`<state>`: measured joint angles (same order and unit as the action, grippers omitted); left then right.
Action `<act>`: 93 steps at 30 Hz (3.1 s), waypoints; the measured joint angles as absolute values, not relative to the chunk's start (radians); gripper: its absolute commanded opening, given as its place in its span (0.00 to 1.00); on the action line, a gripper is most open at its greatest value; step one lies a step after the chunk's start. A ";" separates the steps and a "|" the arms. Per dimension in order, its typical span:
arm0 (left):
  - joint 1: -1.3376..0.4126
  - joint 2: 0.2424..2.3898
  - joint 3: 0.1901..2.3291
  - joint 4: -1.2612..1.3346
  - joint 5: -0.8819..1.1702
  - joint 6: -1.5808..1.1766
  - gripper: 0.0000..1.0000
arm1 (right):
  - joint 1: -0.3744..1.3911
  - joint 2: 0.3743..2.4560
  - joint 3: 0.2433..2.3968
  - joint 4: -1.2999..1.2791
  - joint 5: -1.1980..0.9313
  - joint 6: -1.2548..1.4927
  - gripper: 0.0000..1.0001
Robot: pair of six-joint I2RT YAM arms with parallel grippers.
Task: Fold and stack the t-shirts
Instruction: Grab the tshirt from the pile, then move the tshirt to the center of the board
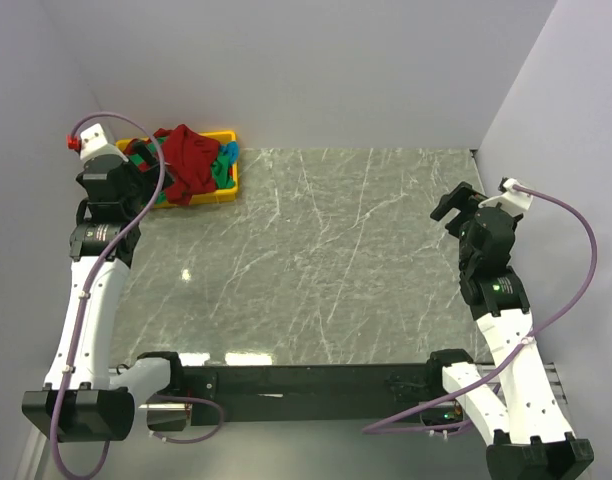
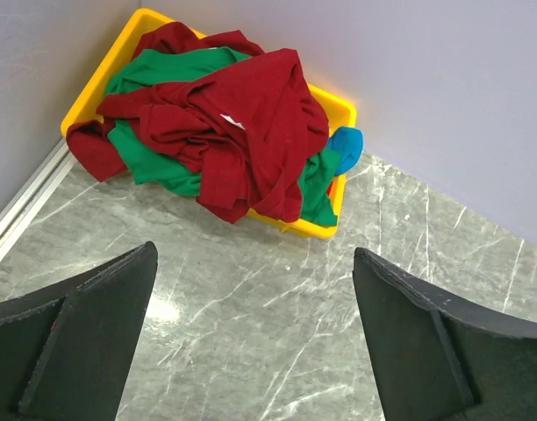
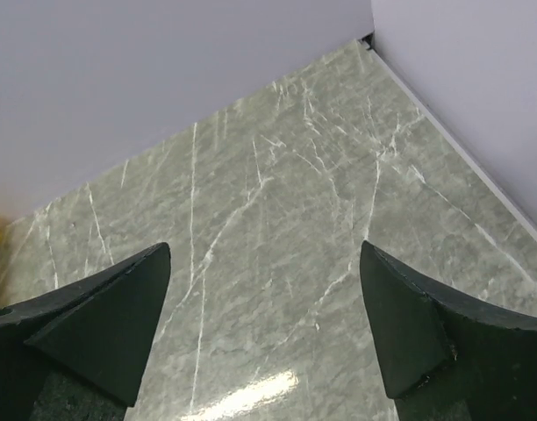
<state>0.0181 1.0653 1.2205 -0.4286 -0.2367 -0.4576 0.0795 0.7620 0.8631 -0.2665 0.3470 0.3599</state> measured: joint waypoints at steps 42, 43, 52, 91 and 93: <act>0.102 2.195 2.123 -0.636 -0.221 -0.342 0.98 | 0.080 0.992 0.949 -0.265 0.315 0.519 0.92; 0.102 2.209 2.123 -0.638 -0.213 -0.345 0.97 | 0.080 1.006 0.958 -0.266 0.313 0.519 0.92; 0.100 2.257 2.115 -0.634 -0.187 -0.384 0.01 | 0.080 1.033 0.990 -0.264 0.302 0.506 0.90; -0.213 1.588 1.928 0.247 0.566 -0.854 0.17 | 0.080 0.894 0.988 -0.280 0.216 0.493 0.86; -0.213 1.581 1.827 0.232 0.560 -0.834 0.44 | 0.080 0.884 0.976 -0.280 0.216 0.493 0.86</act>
<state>-0.2131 1.5810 1.8275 0.2321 0.5598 -0.8337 0.0795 0.8845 0.9760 -0.2802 0.2161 0.4927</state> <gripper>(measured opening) 0.208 0.858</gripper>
